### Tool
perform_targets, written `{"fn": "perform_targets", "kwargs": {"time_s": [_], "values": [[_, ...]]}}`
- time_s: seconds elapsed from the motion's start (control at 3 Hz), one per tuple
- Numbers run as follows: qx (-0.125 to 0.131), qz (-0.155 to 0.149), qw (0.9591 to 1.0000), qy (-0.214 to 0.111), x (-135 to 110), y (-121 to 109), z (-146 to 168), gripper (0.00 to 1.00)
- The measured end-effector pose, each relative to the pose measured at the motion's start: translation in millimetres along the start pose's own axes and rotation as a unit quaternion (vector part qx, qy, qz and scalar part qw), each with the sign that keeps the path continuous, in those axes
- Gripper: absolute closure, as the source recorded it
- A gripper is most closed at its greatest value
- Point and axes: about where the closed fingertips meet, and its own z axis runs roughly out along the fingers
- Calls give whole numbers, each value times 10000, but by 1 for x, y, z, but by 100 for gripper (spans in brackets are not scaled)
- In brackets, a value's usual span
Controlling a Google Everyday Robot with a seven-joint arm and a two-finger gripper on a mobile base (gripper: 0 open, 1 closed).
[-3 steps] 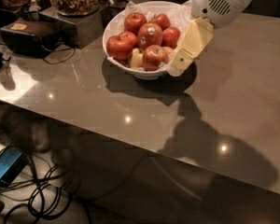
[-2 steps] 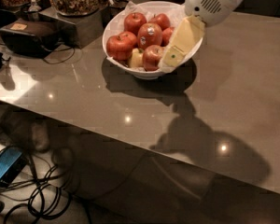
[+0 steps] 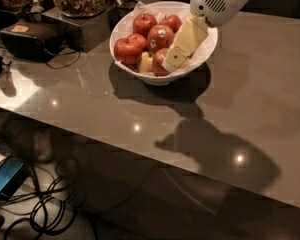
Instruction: Pick apple from white bowl
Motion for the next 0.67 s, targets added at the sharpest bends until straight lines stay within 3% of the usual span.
{"fn": "perform_targets", "kwargs": {"time_s": [0.33,0.67], "values": [[57,99,9999,52,-3,-7,6,5],[47,190,9997,118,-3,-12,14,9]]}}
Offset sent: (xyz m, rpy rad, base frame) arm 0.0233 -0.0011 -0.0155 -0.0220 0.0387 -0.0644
